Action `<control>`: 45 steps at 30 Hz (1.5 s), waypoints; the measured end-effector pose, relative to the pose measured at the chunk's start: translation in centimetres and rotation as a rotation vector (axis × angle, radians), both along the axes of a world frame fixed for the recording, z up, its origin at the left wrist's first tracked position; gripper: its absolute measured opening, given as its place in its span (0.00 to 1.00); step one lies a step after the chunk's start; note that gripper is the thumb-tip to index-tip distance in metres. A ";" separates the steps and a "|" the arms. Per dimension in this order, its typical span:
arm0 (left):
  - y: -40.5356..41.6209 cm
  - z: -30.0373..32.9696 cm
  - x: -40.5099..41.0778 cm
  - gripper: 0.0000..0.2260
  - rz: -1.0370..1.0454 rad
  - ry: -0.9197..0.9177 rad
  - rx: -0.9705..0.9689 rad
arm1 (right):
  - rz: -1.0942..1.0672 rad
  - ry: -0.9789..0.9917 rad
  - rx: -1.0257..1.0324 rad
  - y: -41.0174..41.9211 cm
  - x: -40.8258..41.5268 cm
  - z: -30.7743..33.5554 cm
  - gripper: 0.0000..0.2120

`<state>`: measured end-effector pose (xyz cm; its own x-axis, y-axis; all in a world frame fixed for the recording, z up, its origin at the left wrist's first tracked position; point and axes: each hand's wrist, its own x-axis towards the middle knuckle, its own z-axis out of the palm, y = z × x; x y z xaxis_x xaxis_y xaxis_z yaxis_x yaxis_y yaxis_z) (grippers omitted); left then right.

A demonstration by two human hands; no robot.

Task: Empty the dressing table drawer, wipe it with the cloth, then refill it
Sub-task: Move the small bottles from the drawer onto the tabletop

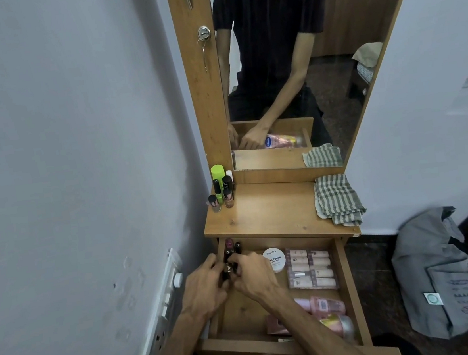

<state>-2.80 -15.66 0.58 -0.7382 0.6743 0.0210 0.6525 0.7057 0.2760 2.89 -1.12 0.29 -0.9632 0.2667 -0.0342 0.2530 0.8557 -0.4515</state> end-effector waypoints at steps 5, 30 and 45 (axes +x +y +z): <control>0.1 -0.1 0.0 0.13 0.002 -0.010 -0.005 | 0.008 0.021 -0.019 0.4 0.0 -0.2 0.13; -0.4 1.2 0.7 0.03 -0.081 -0.082 0.039 | -0.100 0.205 -0.223 0.9 3.3 1.4 0.18; -0.3 6.0 -1.8 0.09 0.163 -0.240 0.561 | -0.176 0.392 -0.276 2.1 1.5 6.8 0.11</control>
<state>-4.58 -15.98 6.58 -0.8586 0.4872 0.1597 0.4226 0.4961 0.7585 4.42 0.97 7.04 -0.8591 0.4578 0.2289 0.1483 0.6507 -0.7447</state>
